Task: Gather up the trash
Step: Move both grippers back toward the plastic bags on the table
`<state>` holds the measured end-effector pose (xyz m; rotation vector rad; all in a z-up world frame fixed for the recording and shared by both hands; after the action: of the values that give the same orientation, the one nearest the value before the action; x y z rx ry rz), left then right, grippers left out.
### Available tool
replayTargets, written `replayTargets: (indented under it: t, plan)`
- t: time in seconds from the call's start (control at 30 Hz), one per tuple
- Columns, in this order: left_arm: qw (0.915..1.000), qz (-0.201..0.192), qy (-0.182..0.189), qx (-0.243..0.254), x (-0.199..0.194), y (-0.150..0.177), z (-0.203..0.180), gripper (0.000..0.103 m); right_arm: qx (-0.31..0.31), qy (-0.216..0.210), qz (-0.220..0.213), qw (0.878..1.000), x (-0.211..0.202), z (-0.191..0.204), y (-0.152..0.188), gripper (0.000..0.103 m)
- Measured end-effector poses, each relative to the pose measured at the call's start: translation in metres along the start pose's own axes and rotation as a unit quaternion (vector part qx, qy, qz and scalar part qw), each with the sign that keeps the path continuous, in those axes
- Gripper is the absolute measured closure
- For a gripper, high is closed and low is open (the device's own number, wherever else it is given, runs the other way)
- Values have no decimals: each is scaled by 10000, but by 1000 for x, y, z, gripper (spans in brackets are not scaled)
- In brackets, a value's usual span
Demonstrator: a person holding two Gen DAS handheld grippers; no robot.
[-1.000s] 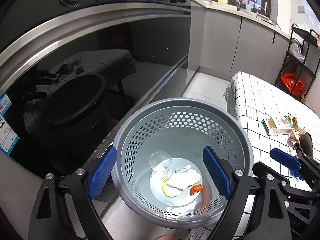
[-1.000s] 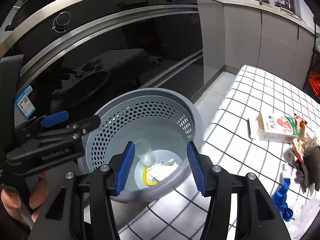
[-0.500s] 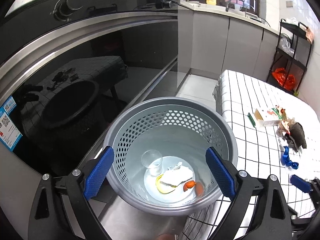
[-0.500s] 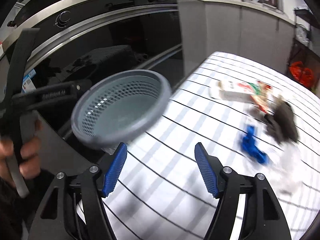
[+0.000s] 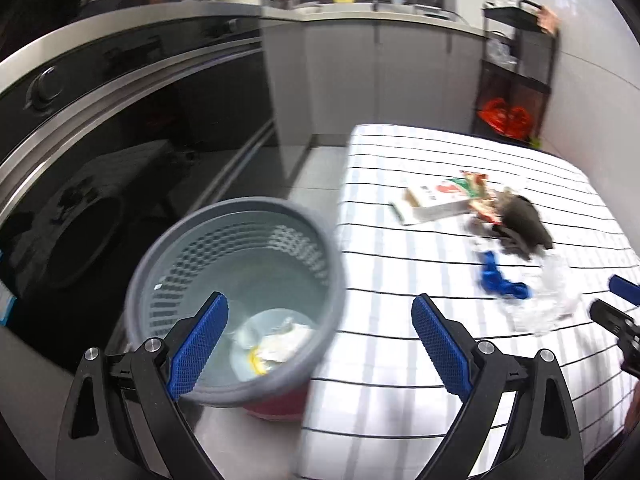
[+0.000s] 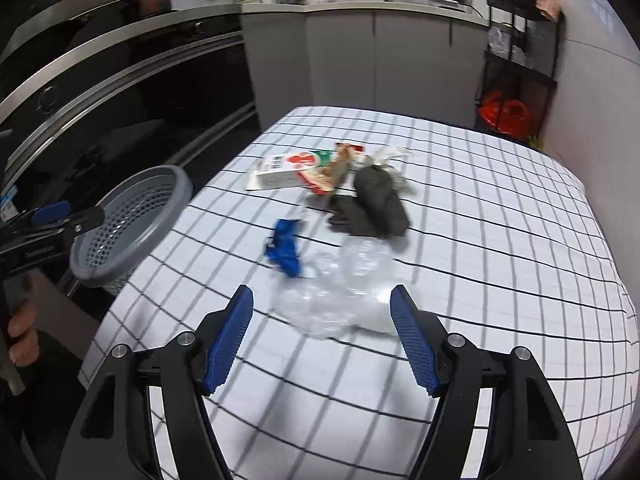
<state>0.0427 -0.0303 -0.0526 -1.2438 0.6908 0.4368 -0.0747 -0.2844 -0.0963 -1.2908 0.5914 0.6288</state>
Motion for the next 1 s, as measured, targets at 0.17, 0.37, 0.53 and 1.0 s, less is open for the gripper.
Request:
replayTargets:
  t: [0.17, 0.37, 0.53, 1.0]
  plan:
    - [9996, 0, 266, 80, -1, -5, -37, 9, 224, -98, 160, 9996, 14, -21, 1, 35]
    - [9993, 6, 326, 185, 11, -6, -66, 9, 63, -123, 377, 9992, 40, -23, -5, 35]
    - [9990, 178, 321, 248, 25, 2, -71, 9, 128, -211, 571, 9981, 63, -30, -4, 34]
    - [9977, 386, 404, 373, 39, 14, -83, 9, -36, -118, 801, 9967, 85, -31, 5, 53]
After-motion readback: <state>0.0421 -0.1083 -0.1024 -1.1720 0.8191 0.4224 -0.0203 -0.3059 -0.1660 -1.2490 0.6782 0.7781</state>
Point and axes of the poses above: each gripper's, at about its wrist camera, not at the fingertips, and x roughly the way its jaws point, z to its left, y to its underside, the point moved 5 cm from there along x, roughly the way its jaws point, and after that the axes turned 7 degrees about -y, right-handed, at the moved point
